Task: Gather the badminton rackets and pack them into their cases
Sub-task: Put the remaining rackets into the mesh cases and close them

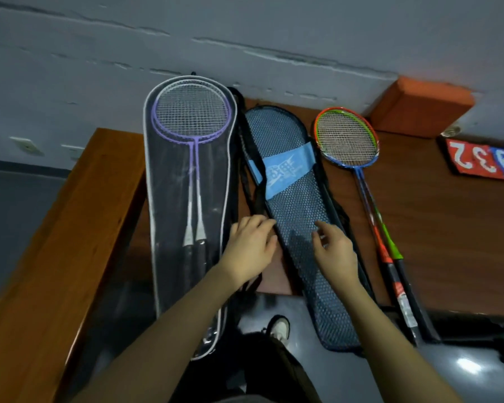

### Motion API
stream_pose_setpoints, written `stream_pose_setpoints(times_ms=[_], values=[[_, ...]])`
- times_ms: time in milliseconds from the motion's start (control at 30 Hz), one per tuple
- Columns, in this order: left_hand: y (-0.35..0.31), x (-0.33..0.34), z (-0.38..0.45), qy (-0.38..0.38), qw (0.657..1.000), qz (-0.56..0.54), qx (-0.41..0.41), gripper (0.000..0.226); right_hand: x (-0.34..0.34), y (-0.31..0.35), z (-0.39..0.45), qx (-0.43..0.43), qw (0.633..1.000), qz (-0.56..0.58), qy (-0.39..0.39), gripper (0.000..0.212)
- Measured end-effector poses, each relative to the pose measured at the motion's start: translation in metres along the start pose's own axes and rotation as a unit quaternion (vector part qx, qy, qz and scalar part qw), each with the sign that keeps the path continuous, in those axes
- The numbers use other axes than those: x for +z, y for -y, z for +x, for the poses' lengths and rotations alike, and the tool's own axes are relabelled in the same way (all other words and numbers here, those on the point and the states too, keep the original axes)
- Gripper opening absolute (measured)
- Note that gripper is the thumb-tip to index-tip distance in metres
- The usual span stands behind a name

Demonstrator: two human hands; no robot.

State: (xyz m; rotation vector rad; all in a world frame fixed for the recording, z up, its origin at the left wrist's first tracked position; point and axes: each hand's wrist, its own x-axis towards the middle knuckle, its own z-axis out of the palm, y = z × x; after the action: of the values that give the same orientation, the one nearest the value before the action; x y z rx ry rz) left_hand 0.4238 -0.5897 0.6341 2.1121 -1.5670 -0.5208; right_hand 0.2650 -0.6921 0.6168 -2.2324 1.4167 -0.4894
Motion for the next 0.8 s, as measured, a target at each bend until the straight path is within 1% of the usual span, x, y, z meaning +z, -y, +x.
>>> stream_pose_setpoints(times_ms=[67,200,300,400,533,633,700,800], values=[[-0.016,0.018,0.016,0.014,1.000,-0.017,-0.022,0.040,-0.010,-0.028,0.011,0.014,0.999,-0.022,0.023,0.032],[-0.039,0.054,0.044,0.046,0.997,-0.006,-0.057,0.040,-0.017,-0.076,0.037,0.008,0.994,-0.097,0.057,0.033],[-0.054,0.078,0.060,0.036,0.997,-0.011,-0.062,0.042,-0.014,-0.099,0.050,0.004,0.988,-0.134,0.077,0.039],[-0.062,0.096,0.074,0.046,0.997,0.000,-0.068,0.044,-0.008,-0.109,0.055,-0.004,0.984,-0.143,0.105,0.034],[-0.073,0.109,0.094,0.068,0.995,0.014,-0.069,0.044,-0.005,-0.113,0.059,-0.001,0.994,-0.077,0.077,0.020],[-0.082,0.112,0.110,0.060,0.995,-0.025,-0.072,0.044,-0.006,-0.112,0.061,-0.017,0.997,-0.028,0.071,0.016],[-0.085,0.113,0.120,0.036,0.993,-0.076,-0.083,0.046,-0.012,-0.106,0.062,-0.025,0.998,0.032,0.054,0.013],[-0.090,0.101,0.134,-0.024,0.981,-0.155,-0.112,0.046,-0.027,-0.096,0.064,-0.051,0.994,0.097,0.021,0.014]])
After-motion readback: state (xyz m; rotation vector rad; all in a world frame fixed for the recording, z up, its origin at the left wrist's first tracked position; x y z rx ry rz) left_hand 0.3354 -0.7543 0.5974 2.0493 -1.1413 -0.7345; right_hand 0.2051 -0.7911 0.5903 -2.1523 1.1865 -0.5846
